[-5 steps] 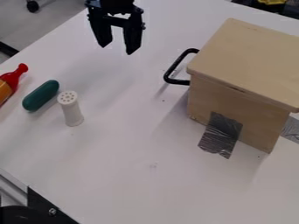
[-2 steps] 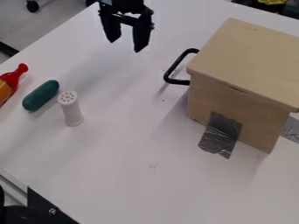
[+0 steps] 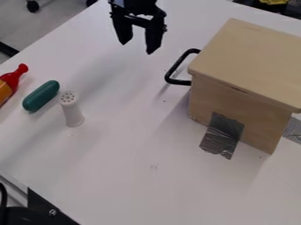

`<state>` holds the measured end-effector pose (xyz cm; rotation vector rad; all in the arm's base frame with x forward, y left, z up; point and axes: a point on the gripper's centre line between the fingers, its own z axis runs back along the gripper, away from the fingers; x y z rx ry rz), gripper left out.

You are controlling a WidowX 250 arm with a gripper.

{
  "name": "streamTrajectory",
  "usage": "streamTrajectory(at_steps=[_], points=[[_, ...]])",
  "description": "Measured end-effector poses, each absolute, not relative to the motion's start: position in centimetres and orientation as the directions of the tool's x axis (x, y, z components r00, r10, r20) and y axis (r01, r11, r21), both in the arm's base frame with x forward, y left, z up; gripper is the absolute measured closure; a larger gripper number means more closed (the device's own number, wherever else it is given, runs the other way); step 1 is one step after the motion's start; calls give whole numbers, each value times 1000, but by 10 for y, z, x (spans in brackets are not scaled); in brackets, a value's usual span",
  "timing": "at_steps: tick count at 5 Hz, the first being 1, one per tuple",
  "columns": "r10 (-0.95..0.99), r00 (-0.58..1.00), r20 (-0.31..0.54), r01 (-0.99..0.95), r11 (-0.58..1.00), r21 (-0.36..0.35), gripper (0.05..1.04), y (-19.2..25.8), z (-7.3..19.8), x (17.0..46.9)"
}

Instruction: Open the drawer

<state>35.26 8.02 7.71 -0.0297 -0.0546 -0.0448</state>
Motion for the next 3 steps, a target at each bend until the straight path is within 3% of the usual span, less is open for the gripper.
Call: streamTrajectory(at_steps=[3], points=[[-5,998,55,7,1000,-22,83,70,71,361]])
